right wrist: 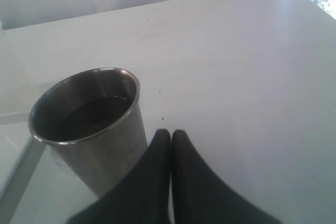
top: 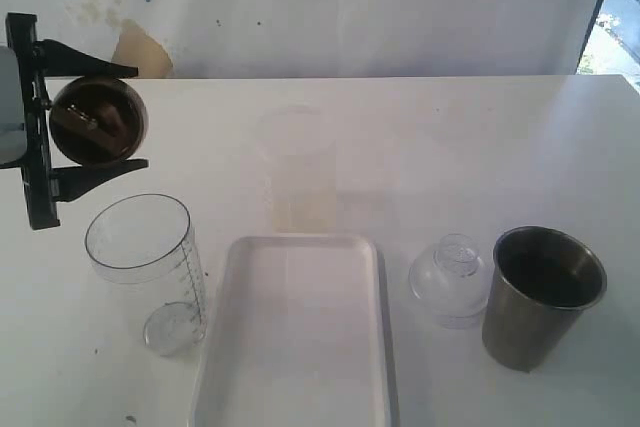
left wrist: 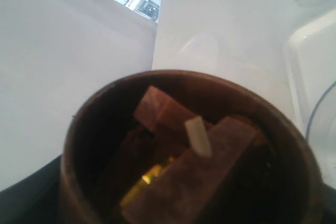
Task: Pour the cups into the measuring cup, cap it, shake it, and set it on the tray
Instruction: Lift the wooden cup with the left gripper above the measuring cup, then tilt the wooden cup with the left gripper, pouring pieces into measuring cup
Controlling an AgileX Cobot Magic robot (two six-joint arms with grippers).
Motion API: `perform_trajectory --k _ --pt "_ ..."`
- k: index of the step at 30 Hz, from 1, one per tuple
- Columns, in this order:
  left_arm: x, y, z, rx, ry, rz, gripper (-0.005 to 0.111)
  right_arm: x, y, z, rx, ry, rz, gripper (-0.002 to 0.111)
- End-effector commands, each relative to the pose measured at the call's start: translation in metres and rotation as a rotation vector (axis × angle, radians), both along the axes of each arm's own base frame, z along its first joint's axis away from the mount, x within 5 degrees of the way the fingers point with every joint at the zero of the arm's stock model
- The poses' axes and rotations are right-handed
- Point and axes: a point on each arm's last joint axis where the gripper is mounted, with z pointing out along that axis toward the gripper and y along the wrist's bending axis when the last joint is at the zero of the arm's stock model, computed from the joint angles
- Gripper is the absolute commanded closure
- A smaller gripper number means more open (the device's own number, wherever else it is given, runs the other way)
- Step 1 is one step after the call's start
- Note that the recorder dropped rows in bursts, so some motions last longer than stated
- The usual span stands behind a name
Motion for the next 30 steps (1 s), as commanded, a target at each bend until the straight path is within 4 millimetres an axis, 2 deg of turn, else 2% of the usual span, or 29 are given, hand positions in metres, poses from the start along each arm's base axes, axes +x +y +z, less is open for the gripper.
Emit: perform_trajectory --k 1,5,19,26,30 --pt "-0.0010 -0.0018 0.0035 0.016 -0.074 -0.032 0.107 0.0000 0.0001 0.0010 -0.007 -0.018 0.004 0.108" --pt "-0.0008 -0.0018 0.0038 0.041 -0.122 -0.045 0.107 0.0000 0.0001 0.0010 -0.007 -0.018 0.004 0.108" --pt "-0.0016 -0.0078 0.0083 -0.004 -0.126 -0.049 0.107 0.0000 0.0001 0.0010 -0.007 -0.018 0.004 0.108" --pt "-0.0043 -0.0085 0.0038 0.020 -0.112 -0.066 0.107 0.0000 0.0001 0.0010 -0.005 -0.018 0.005 0.108" --pt "-0.0029 -0.0073 0.0026 0.065 -0.160 -0.065 0.107 0.0000 0.0001 0.0010 -0.005 -0.018 0.005 0.108"
